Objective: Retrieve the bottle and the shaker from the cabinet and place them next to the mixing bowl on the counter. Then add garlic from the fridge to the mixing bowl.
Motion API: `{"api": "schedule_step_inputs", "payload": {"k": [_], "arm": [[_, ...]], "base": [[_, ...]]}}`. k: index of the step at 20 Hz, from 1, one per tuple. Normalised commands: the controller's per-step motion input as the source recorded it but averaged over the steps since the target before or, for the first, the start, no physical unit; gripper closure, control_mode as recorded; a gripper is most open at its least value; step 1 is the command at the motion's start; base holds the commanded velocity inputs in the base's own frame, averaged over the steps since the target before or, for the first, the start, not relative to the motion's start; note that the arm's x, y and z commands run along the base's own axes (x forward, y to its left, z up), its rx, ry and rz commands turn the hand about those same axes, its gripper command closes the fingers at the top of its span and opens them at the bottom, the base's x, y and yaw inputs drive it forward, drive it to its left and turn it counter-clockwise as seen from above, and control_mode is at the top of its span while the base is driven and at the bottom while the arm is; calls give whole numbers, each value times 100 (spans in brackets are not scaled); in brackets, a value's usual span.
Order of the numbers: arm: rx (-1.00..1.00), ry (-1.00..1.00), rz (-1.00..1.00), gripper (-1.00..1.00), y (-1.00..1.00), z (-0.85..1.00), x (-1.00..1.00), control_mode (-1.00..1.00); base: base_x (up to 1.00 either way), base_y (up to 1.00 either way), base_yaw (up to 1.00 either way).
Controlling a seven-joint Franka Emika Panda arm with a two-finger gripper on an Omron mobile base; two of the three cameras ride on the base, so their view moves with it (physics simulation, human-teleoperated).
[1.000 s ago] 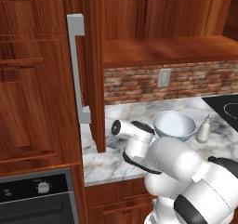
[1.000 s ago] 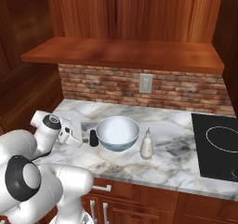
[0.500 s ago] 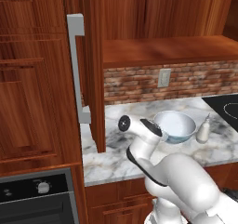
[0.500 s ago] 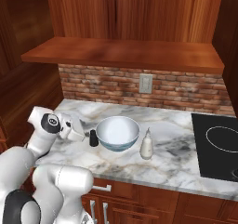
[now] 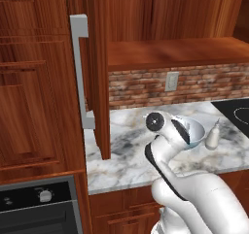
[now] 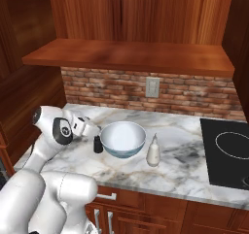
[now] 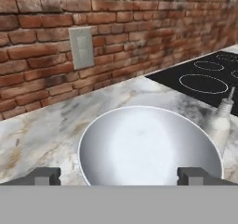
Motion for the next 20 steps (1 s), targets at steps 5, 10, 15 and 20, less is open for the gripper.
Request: {"api": "schedule_step_inputs", "payload": {"k": [5, 10, 15, 20], "arm": [[0, 1, 28, -100, -34, 52, -18, -100], [0, 5, 22, -100, -53, 25, -50, -100], [0, 0, 13, -100, -42, 47, -80, -100], [0, 1, 7, -100, -2, 83, -96, -100]], "base": [[0, 0, 0], [0, 0, 0], [0, 0, 0], [0, 0, 0]]}}
